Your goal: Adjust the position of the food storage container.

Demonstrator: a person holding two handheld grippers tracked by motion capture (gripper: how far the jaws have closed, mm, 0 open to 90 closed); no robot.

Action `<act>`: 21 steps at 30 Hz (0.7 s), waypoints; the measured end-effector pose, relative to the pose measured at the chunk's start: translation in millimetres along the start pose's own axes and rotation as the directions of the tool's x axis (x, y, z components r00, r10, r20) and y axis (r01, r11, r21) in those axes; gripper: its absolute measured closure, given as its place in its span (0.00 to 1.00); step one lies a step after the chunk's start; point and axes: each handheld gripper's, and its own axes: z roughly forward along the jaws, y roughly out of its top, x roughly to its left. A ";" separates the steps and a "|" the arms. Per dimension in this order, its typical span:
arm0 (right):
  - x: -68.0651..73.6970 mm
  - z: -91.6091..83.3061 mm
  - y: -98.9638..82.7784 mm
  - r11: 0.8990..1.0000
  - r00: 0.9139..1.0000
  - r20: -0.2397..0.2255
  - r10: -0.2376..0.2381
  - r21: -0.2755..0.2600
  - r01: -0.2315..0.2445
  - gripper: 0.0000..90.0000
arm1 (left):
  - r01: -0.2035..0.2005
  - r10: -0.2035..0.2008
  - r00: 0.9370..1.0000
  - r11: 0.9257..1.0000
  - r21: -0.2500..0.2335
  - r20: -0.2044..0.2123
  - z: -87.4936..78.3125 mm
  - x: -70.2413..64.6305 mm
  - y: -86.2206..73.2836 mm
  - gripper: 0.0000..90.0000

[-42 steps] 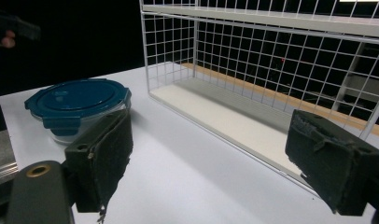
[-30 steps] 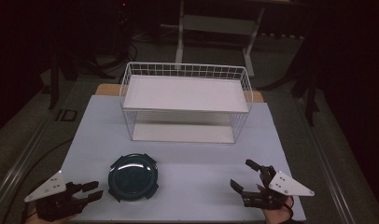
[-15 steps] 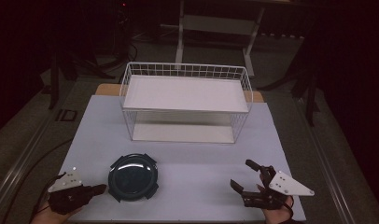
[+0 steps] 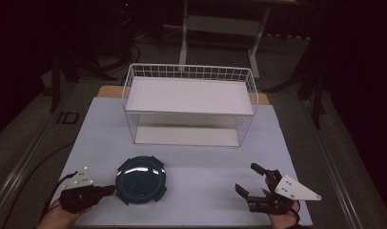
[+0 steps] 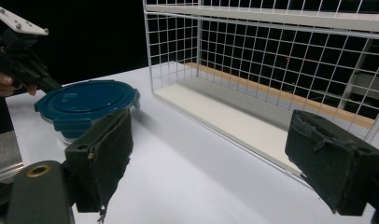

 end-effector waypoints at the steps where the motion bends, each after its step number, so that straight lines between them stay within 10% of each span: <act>1: -0.1 0.0 0.0 1.000 1.000 0.001 0.000 0.001 0.000 0.16 | -0.003 0.003 1.000 1.000 0.001 0.008 2.5 -1.2 2.0 0.99; 9: -0.1 0.7 -0.4 1.000 1.000 -0.002 -0.001 0.003 0.001 0.16 | -0.058 0.057 0.997 0.998 0.020 0.047 15.5 -10.6 13.4 0.99; 21: 0.2 0.6 -0.9 1.000 1.000 -0.006 0.005 0.004 -0.005 0.16 | -0.026 0.026 0.999 1.000 0.013 -0.041 31.0 36.1 32.1 0.99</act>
